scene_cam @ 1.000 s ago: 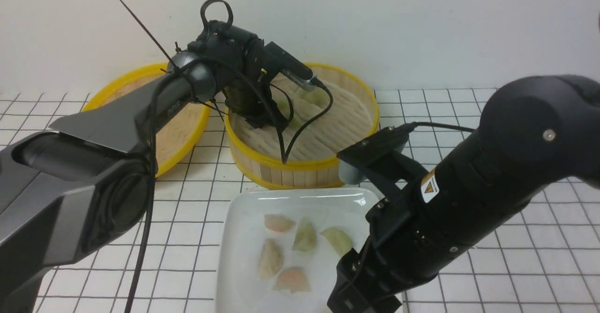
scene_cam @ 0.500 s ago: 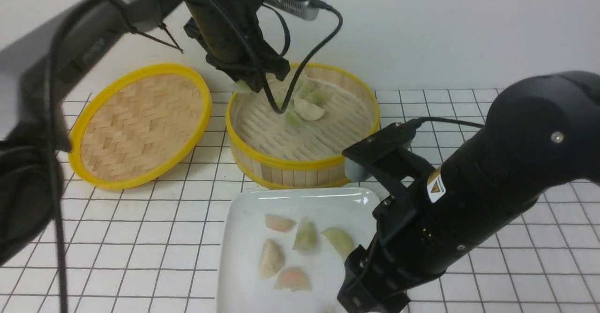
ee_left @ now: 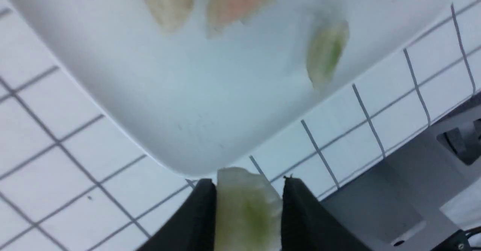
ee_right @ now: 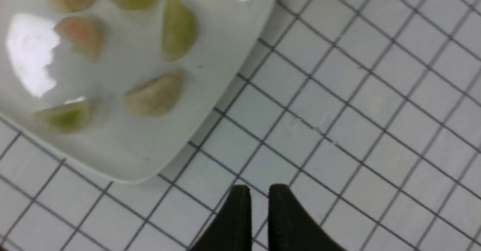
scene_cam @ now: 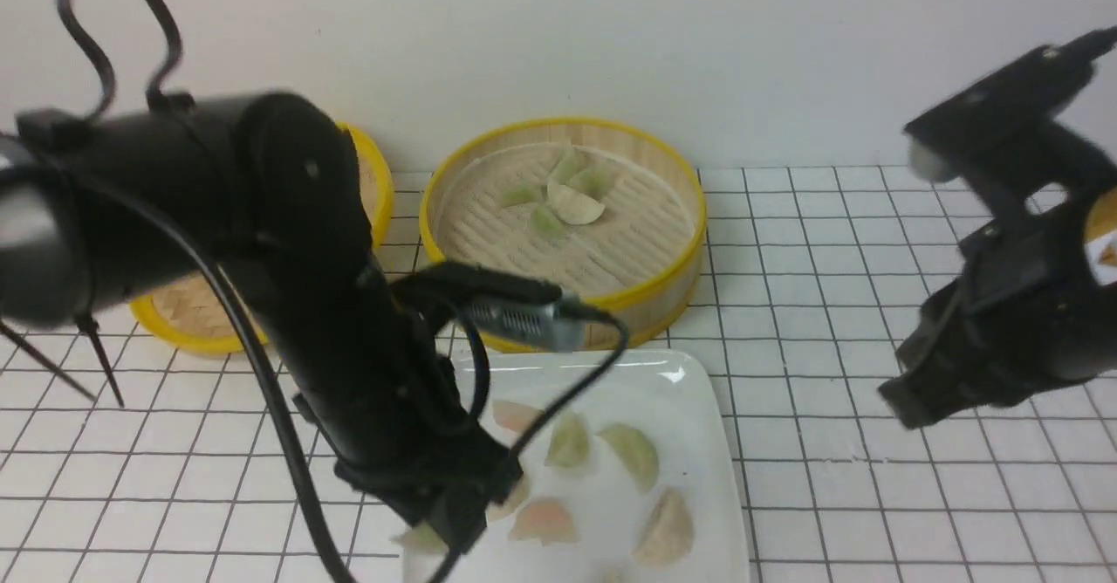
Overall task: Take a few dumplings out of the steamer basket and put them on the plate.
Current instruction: Use the left arm to put the dumpling into the plate
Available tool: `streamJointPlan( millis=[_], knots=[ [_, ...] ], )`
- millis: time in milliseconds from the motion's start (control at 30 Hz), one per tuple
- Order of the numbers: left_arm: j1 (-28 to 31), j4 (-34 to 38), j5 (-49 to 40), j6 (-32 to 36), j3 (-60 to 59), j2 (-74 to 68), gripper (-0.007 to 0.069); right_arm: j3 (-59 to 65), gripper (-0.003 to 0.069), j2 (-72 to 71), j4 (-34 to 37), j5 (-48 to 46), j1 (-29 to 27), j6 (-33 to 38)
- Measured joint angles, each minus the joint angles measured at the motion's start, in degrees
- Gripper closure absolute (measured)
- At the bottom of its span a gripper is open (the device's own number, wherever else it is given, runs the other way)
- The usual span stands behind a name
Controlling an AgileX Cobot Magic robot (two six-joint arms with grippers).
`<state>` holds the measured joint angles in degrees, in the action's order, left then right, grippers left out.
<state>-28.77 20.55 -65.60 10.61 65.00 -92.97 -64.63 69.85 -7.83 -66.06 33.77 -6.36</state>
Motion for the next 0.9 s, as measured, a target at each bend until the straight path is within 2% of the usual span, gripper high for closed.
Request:
streamJointPlan(
  millis=[133, 267, 333, 500, 633, 700, 733, 767, 833, 867, 900],
  knots=[
    [-4.4, -2.8, 8.6, 0.9, -3.2, -1.9, 0.0428, 0.0, 0.0671, -2.2, -0.5, -0.5, -4.0, -0.9],
    [-5.7, -5.0, 15.4, 0.8, -3.3, -5.6, 0.0410, 0.0, 0.0673, -2.8, -0.7, -0.6, -5.2, -1.1],
    [-5.7, -5.2, 17.6, 0.8, -3.3, -7.2, 0.0364, 0.0, 0.0673, -3.1, -0.7, -0.6, -5.3, -1.1],
    [-5.7, -5.5, 19.7, 0.7, -3.3, -9.6, 0.0183, 0.0, 0.0673, -6.7, -1.5, -0.7, -5.3, -1.6],
    [-5.7, -5.7, 19.0, 0.7, -1.7, -9.6, 0.0148, 0.0, 0.0673, -13.3, -2.5, -0.7, -5.3, -3.8],
    [-5.7, -6.0, 17.7, 0.6, 0.4, -9.5, 0.0174, 0.0, 0.0673, -18.0, -3.1, -0.3, -5.3, -5.7],
    [-5.7, -6.1, 16.8, 0.5, 1.7, -9.1, 0.0207, 0.0, 0.0673, -20.1, -3.4, 0.1, -5.3, -6.4],
    [-5.7, -6.2, 16.0, 0.5, 3.1, -8.2, 0.0274, 0.0, 0.0673, -23.8, -4.3, 1.0, -5.3, -8.1],
    [-5.7, -6.3, 15.8, 0.5, 4.1, -7.2, 0.0336, 0.2, 0.0673, -27.2, -5.1, 2.4, -5.3, -9.5],
    [-5.7, -6.4, 16.0, 0.5, 5.4, -4.3, 0.0450, 0.7, 0.0673, -32.0, -6.9, 5.2, -5.3, -11.9],
    [-5.7, -6.5, 16.4, 0.5, 5.7, -2.2, 0.0519, 1.5, 0.0673, -35.1, -8.5, 7.3, -5.3, -13.5]
  ],
)
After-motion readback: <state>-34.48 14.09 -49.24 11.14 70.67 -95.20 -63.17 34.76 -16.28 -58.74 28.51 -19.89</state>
